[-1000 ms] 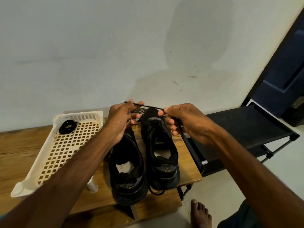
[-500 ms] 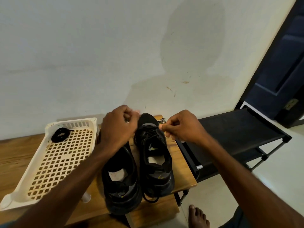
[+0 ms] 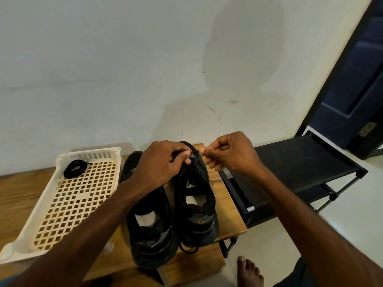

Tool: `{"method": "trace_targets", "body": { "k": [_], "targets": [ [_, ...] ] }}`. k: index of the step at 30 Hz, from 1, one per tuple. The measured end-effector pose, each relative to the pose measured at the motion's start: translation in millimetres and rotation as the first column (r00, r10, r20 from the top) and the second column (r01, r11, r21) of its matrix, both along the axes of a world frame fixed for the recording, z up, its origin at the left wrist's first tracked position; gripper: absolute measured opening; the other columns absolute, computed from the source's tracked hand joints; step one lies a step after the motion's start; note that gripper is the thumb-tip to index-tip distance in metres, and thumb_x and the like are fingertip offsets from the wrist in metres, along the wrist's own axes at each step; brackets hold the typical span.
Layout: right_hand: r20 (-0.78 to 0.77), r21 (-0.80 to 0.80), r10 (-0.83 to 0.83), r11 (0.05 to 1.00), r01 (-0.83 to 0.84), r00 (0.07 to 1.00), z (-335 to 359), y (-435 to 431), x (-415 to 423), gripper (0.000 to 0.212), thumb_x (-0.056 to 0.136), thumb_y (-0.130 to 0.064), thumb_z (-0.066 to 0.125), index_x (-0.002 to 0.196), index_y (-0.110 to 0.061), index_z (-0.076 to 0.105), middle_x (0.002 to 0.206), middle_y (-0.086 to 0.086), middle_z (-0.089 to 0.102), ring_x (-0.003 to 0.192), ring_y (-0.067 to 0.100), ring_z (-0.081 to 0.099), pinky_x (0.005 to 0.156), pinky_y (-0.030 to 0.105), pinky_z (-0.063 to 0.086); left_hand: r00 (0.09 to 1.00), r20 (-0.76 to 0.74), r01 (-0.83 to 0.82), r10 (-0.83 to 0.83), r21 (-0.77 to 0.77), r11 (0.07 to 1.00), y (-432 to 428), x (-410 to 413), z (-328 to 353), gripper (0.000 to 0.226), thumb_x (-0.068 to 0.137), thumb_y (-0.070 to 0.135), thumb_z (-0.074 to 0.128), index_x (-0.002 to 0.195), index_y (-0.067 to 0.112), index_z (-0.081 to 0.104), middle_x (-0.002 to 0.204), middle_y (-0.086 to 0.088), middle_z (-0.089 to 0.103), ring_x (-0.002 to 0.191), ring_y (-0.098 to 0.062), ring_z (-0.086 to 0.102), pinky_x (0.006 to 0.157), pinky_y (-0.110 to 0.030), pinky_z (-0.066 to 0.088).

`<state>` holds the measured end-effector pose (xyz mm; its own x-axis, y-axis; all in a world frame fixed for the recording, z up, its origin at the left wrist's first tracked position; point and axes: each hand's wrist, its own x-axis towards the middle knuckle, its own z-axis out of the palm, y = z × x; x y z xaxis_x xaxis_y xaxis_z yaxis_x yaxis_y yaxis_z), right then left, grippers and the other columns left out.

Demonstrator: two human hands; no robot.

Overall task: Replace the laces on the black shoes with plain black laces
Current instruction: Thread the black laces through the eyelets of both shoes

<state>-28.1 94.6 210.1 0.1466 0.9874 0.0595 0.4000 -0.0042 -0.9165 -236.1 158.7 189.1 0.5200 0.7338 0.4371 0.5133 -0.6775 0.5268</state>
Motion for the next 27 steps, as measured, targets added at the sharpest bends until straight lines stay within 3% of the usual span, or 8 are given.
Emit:
{"method": "trace_targets", "body": {
  "k": [4,8,13,16,20,22,23,27],
  "targets": [
    [-0.093,-0.092,0.077,0.992,-0.086,0.993,0.9,0.2,1.0,0.014,0.096,-0.007,0.067,0.103,0.004,0.071,0.086,0.018,0.077,0.079,0.029,0.077,0.068,0.031,0.064,0.998,-0.041,-0.055,0.055,0.002,0.998,5.1,-2.0,-0.7,0.016,0.098,0.032,0.063,0.103,0.032,0.078,0.077,0.024,0.073,0.068,0.006,0.063,0.068,-0.022,0.051],
    [-0.141,-0.132,0.047,0.989,-0.066,0.989,1.5,-2.5,0.8,0.016,0.092,-0.007,0.071,0.099,0.007,0.072,0.082,0.021,0.076,0.077,0.032,0.077,0.066,0.029,0.064,0.996,-0.075,-0.045,0.045,0.003,0.999,4.5,-4.2,-1.2,0.015,0.095,0.032,0.066,0.101,0.033,0.080,0.087,0.019,0.076,0.080,0.002,0.066,0.074,-0.023,0.054],
    [-0.094,-0.094,0.061,0.993,-0.070,0.994,2.3,-2.6,-0.1,0.019,0.088,-0.017,0.075,0.095,0.001,0.075,0.080,0.014,0.077,0.072,0.024,0.076,0.060,0.024,0.060,0.999,-0.032,-0.031,0.033,0.073,0.997,-2.9,1.3,-1.6,0.024,0.093,0.036,0.071,0.116,0.031,0.077,0.092,0.018,0.073,0.073,0.010,0.055,0.069,-0.009,0.036],
    [-0.070,-0.079,0.112,0.990,-0.118,0.991,3.1,-2.9,-1.8,0.017,0.091,-0.017,0.073,0.098,-0.002,0.076,0.083,0.013,0.077,0.072,0.020,0.073,0.058,0.022,0.057,1.000,0.015,0.018,-0.019,0.073,0.997,-6.5,5.1,1.9,0.019,0.091,0.031,0.075,0.109,0.032,0.080,0.091,0.015,0.076,0.077,0.000,0.062,0.070,-0.022,0.050],
    [-0.057,-0.092,0.131,0.986,-0.136,0.990,3.2,-2.7,-2.5,0.014,0.094,-0.015,0.070,0.098,-0.003,0.076,0.085,0.013,0.077,0.074,0.019,0.073,0.060,0.024,0.059,0.997,0.061,0.039,-0.043,0.063,0.997,-9.3,5.2,5.6,0.012,0.088,0.030,0.079,0.100,0.029,0.082,0.087,0.014,0.077,0.075,-0.003,0.067,0.070,-0.023,0.054],
    [-0.055,-0.105,0.139,0.984,-0.145,0.989,1.3,-3.4,-3.4,0.016,0.096,-0.016,0.068,0.098,-0.002,0.076,0.086,0.014,0.077,0.076,0.020,0.074,0.063,0.027,0.061,0.999,0.033,0.022,-0.023,0.042,0.999,-9.6,3.8,6.0,0.010,0.088,0.032,0.078,0.097,0.030,0.081,0.083,0.015,0.076,0.073,-0.003,0.068,0.071,-0.029,0.058],
    [-0.017,-0.116,0.138,0.983,-0.139,0.990,-0.2,-4.3,-4.0,0.018,0.096,-0.019,0.068,0.098,-0.004,0.076,0.086,0.012,0.077,0.077,0.020,0.075,0.065,0.029,0.063,1.000,0.013,0.004,-0.005,0.020,1.000,-9.6,3.0,5.8,0.009,0.088,0.033,0.077,0.096,0.030,0.081,0.081,0.015,0.075,0.072,-0.003,0.069,0.072,-0.033,0.060],
    [0.410,-0.138,0.112,0.989,-0.059,0.905,-11.0,-11.0,-11.0,0.021,0.082,-0.038,0.082,0.088,-0.019,0.078,0.082,-0.002,0.076,0.073,0.011,0.072,0.067,0.027,0.062,0.996,-0.002,-0.090,0.090,-0.013,0.996,-12.3,-0.2,2.5,0.006,0.087,0.035,0.075,0.090,0.030,0.078,0.078,0.017,0.074,0.074,0.001,0.069,0.076,-0.031,0.060]
  ]
}}
